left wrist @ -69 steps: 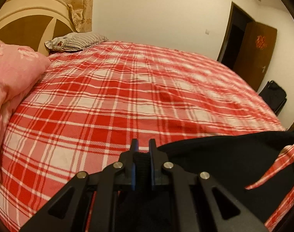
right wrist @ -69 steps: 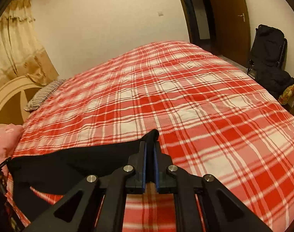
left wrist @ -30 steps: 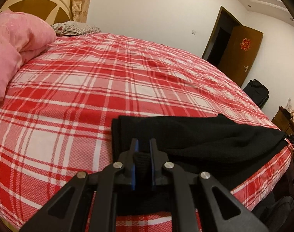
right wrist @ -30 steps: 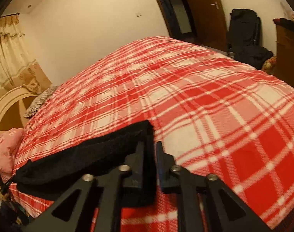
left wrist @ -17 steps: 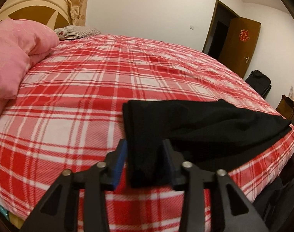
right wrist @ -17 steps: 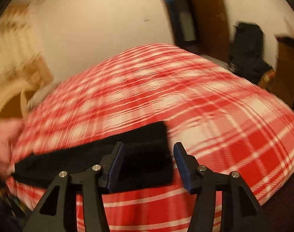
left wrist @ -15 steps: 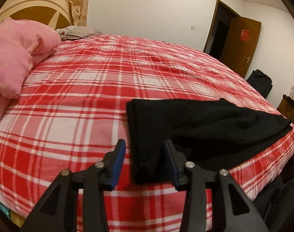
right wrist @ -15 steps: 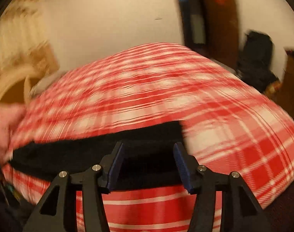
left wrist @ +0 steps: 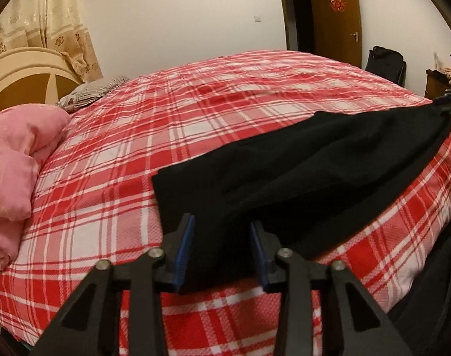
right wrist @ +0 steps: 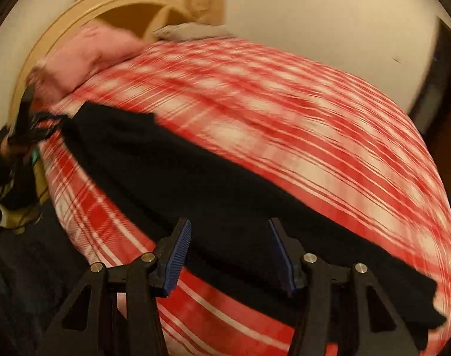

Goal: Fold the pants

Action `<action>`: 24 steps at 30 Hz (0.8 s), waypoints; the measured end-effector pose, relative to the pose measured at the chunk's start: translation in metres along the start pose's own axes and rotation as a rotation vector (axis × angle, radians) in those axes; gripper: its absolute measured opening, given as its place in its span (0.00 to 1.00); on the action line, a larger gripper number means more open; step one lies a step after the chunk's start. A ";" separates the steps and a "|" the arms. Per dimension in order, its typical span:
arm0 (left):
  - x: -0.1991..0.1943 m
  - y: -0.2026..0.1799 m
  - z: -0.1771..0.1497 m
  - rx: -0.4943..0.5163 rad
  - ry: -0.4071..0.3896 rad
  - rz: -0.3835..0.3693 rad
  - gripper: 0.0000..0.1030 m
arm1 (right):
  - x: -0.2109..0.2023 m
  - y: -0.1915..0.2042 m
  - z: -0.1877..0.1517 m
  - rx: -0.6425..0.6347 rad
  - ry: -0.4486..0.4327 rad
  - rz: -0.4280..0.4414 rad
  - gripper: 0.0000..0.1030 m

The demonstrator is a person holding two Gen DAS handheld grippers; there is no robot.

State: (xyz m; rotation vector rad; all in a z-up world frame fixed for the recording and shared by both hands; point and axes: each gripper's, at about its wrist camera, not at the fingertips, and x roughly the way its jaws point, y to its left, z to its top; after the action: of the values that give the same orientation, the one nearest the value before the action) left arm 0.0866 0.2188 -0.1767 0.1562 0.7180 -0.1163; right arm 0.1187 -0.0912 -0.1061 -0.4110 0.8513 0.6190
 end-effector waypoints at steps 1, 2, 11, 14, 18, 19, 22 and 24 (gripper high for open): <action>0.000 0.000 0.001 -0.003 0.002 -0.005 0.28 | 0.008 0.008 0.003 -0.026 0.013 0.008 0.53; 0.000 0.000 0.002 0.000 0.000 -0.006 0.25 | 0.017 0.017 0.004 -0.052 0.028 0.018 0.53; -0.005 -0.006 0.012 0.097 -0.004 0.010 0.14 | 0.076 0.058 0.002 -0.204 0.118 -0.005 0.53; -0.001 -0.006 0.018 0.131 -0.007 0.024 0.13 | 0.079 0.055 0.007 -0.185 0.117 0.013 0.17; -0.005 -0.004 0.024 0.174 -0.028 0.031 0.13 | 0.063 0.058 0.014 -0.194 0.086 0.037 0.04; -0.007 -0.004 0.025 0.184 -0.037 0.028 0.13 | 0.058 0.059 0.014 -0.196 0.085 0.055 0.03; -0.010 -0.003 0.018 0.203 -0.043 0.013 0.13 | 0.052 0.065 0.006 -0.225 0.098 0.063 0.03; -0.002 -0.002 0.006 0.206 -0.009 0.008 0.13 | 0.063 0.065 -0.002 -0.231 0.118 0.044 0.03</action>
State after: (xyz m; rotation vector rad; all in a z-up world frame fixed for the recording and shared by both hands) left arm 0.0887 0.2157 -0.1708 0.3548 0.6953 -0.1835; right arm 0.1068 -0.0219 -0.1629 -0.6437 0.9059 0.7431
